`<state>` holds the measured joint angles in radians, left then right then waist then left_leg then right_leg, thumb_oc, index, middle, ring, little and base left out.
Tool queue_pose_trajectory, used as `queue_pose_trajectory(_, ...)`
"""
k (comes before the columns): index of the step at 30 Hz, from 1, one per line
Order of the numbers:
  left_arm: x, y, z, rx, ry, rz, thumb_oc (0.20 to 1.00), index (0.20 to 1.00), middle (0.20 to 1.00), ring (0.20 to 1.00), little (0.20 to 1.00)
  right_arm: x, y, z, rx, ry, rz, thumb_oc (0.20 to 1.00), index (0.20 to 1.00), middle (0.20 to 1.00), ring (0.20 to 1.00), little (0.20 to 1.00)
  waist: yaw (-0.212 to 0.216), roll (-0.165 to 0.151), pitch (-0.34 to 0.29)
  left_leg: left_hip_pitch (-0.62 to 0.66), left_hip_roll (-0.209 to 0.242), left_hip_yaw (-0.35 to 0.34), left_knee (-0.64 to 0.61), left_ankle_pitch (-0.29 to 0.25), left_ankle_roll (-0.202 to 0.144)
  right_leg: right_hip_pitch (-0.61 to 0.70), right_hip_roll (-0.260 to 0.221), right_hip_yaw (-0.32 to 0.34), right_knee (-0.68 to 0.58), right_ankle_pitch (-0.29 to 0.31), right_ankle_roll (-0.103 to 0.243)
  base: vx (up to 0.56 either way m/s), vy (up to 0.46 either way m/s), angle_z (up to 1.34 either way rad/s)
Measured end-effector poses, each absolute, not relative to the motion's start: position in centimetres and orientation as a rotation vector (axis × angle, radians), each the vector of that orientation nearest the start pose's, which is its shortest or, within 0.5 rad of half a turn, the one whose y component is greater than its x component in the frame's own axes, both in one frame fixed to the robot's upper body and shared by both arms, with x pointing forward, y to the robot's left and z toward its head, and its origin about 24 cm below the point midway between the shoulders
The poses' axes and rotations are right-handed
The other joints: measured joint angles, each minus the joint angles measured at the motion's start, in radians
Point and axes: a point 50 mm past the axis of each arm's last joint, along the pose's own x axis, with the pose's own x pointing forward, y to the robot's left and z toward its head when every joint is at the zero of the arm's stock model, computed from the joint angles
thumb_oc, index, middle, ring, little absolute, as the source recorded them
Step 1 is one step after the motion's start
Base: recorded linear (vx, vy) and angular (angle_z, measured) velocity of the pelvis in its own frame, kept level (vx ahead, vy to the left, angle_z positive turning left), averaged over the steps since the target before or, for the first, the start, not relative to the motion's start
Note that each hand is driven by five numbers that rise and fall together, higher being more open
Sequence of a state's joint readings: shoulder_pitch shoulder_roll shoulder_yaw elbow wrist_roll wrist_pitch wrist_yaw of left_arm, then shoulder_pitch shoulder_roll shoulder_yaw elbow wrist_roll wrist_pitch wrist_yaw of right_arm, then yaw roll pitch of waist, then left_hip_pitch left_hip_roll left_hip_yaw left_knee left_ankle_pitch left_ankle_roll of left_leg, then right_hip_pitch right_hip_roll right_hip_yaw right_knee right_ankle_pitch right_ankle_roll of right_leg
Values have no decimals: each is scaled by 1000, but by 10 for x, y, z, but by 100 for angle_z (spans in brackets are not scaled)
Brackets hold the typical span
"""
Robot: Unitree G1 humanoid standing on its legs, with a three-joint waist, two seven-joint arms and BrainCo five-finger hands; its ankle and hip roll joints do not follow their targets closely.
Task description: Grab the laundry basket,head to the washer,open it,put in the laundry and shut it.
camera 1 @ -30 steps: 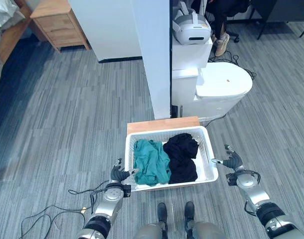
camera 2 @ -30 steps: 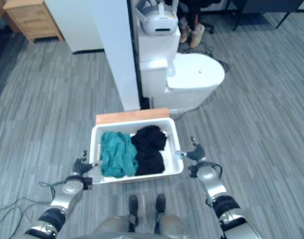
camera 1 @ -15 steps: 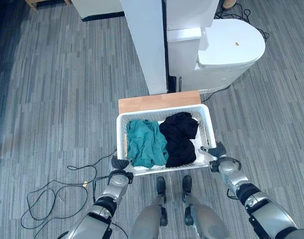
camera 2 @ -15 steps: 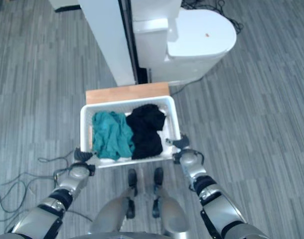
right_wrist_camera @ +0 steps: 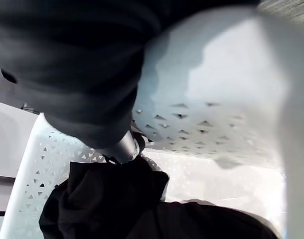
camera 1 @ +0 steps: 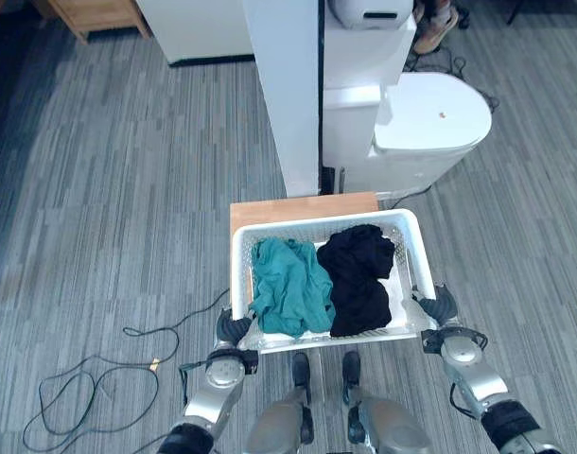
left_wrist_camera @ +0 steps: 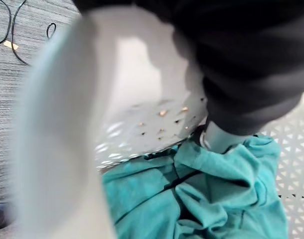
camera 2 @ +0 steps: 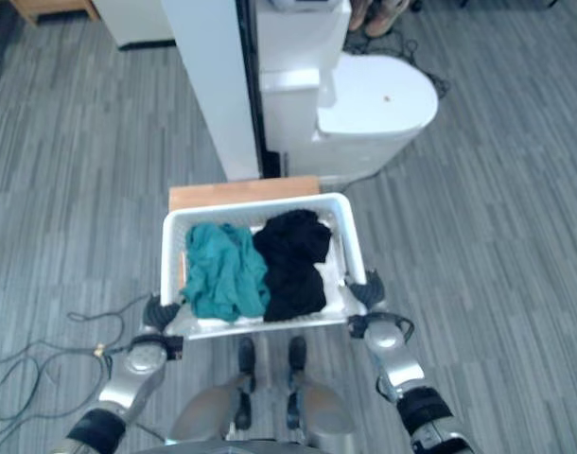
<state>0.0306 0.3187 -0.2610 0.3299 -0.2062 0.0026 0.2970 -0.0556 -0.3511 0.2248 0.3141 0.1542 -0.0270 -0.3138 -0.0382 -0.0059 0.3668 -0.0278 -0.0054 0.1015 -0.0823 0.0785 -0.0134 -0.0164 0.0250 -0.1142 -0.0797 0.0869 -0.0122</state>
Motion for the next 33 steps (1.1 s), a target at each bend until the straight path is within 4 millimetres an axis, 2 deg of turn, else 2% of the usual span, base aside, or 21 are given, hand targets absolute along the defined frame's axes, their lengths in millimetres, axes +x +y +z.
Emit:
queue_pose_trajectory(2, 213, 191, -38, 217, 371, 109, 200, 200, 200, 200, 200, 237, -204, -10, -241, 229, -178, 200, 200, 200, 200, 200, -20, 0, -4, 14, 2, 7, 1, 4, 6, 10, 4, 13, 0, 0, -1, -11, -7, -12)
queue_pose_trajectory(7, 214, 188, -36, 210, 366, 79, 200, 200, 200, 200, 200, 229, -208, -12, -238, 238, -193, 200, 200, 200, 200, 200, -70, -3, -17, 28, 4, 47, 2, 7, 9, -4, 10, 63, 0, 7, 3, -39, 59, -34)
queue_pose_trajectory(10, 215, 188, -33, 215, 356, 62, 200, 200, 200, 200, 200, 225, -210, -6, -249, 213, -195, 200, 200, 200, 200, 200, -80, -11, -37, 36, -4, -9, 16, 1, 13, -18, 8, 158, 1, 22, 13, -18, 165, -89)
queue_pose_trajectory(11, 219, 182, -31, 215, 344, 33, 200, 200, 200, 200, 200, 225, -217, -4, -251, 210, -217, 200, 200, 200, 200, 200, -137, 12, -54, 56, -3, -26, 2, -22, 22, -16, 12, 183, 1, 30, 19, -49, 228, -83)
queue_pose_trajectory(12, 221, 181, -28, 216, 331, 28, 200, 200, 200, 200, 200, 225, -218, -3, -250, 205, -221, 200, 200, 200, 200, 200, -156, 9, -56, 68, -7, 12, 2, -27, 29, -22, 17, 228, 1, 47, 36, -89, 224, -102)
queue_pose_trajectory(15, 225, 183, -21, 231, 303, 24, 200, 200, 200, 200, 200, 227, -217, 5, -245, 167, -219, 200, 200, 200, 200, 200, -163, -5, -67, 80, -8, 140, 2, -44, 46, -55, 24, 333, -1, 61, 60, -109, 101, -134)
queue_pose_trajectory(16, 229, 183, -17, 235, 282, 22, 200, 200, 200, 200, 200, 231, -217, 9, -244, 150, -221, 200, 200, 200, 200, 200, -163, -6, -68, 79, 2, 223, 1, -51, 55, -84, 11, 329, 8, 42, 62, -124, 19, -160)
queue_pose_trajectory(18, 236, 184, -11, 236, 257, 24, 200, 200, 200, 200, 200, 233, -215, 10, -237, 144, -221, 200, 200, 200, 200, 200, -156, -10, -71, 75, 9, 296, 1, -58, 61, -138, -2, 265, 54, 29, 81, -65, -23, -156)
queue_pose_trajectory(19, 240, 185, -6, 247, 239, 24, 200, 200, 200, 200, 200, 237, -213, 11, -235, 141, -217, 200, 200, 200, 200, 200, -148, -14, -71, 78, 26, 385, 1, -59, 63, -193, -30, 117, 113, 1, 68, 66, -34, -144)
queue_pose_trajectory(20, 241, 186, -6, 252, 239, 24, 200, 200, 200, 200, 200, 239, -211, 12, -235, 138, -211, 200, 200, 200, 200, 200, -146, -14, -71, 81, 35, 412, 1, -60, 63, -215, -43, 55, 146, -3, 68, 76, -68, -163)
queue_pose_trajectory(21, 240, 190, -6, 253, 240, 36, 200, 200, 200, 200, 200, 239, -207, 11, -236, 141, -196, 200, 200, 200, 200, 200, -153, -17, -74, 107, 57, 471, 1, -72, 36, -220, -91, -79, 196, -22, 77, 66, -127, -152)
queue_pose_trajectory(22, 235, 192, -10, 251, 258, 44, 200, 200, 200, 200, 200, 238, -208, 10, -239, 148, -196, 200, 200, 200, 200, 200, -128, -16, -84, 128, 68, 504, -1, -79, 33, -212, -137, -181, 215, -40, 56, -4, -168, -150)
queue_pose_trajectory(23, 232, 192, -12, 248, 268, 43, 200, 200, 200, 200, 200, 236, -209, 8, -241, 156, -198, 200, 200, 200, 200, 200, -124, -17, -99, 141, 85, 560, 2, -80, 20, -198, -173, -251, 225, -54, 58, 16, -166, -122)
queue_pose_trajectory(24, 229, 192, -15, 244, 277, 48, 200, 200, 200, 200, 200, 236, -208, 7, -241, 158, -194, 200, 200, 200, 200, 200, -116, -15, -109, 150, 101, 588, 2, -78, 13, -186, -209, -360, 243, -80, 56, 71, -189, -135)
queue_pose_trajectory(25, 224, 195, -18, 247, 295, 55, 200, 200, 200, 200, 200, 234, -205, 5, -243, 163, -181, 200, 200, 200, 200, 200, -89, -24, -136, 159, 117, 635, 14, -89, -11, -180, -251, -454, 267, -95, 53, 117, -199, -142)
queue_pose_trajectory(26, 221, 199, -20, 259, 303, 56, 200, 200, 200, 200, 200, 233, -203, 4, -245, 169, -170, 200, 200, 200, 200, 200, -73, -37, -145, 172, 120, 629, 23, -97, -19, -171, -247, -463, 247, -31, 45, 166, -249, -143)
queue_pose_trajectory(27, 219, 195, -24, 248, 320, 52, 200, 200, 200, 200, 200, 230, -204, 1, -257, 182, -168, 200, 200, 200, 200, 200, -74, -15, -154, 173, 157, 565, 37, -93, -14, -165, -200, -429, 242, -34, 15, 189, -249, -94)
queue_pose_trajectory(28, 218, 192, -26, 242, 325, 42, 200, 200, 200, 200, 200, 227, -207, -1, -263, 193, -172, 200, 200, 200, 200, 200, -77, -7, -157, 176, 175, 538, 56, -91, -14, -164, -175, -407, 246, -49, -2, 230, -244, -74)
queue_pose_trajectory(31, 215, 186, -31, 224, 347, 29, 200, 200, 200, 200, 200, 221, -215, -4, -288, 214, -180, 200, 200, 200, 200, 200, -107, 8, -162, 184, 219, 488, 154, -76, -22, -138, -135, -363, 244, -85, -11, 186, -160, -75)
queue_pose_trajectory(32, 208, 186, -37, 221, 372, 28, 200, 200, 200, 200, 200, 223, -215, -2, -304, 208, -167, 200, 200, 200, 200, 200, -62, -2, -161, 160, 228, 376, 286, -130, -37, -132, -120, -256, 235, -70, -41, 158, -154, -150)
queue_pose_trajectory(33, 207, 184, -37, 213, 375, 20, 200, 200, 200, 200, 200, 223, -216, 0, -316, 202, -159, 200, 200, 200, 200, 200, -71, 3, -162, 118, 211, 301, 317, -155, -66, -115, -109, -235, 201, -84, -58, 232, -172, -164)
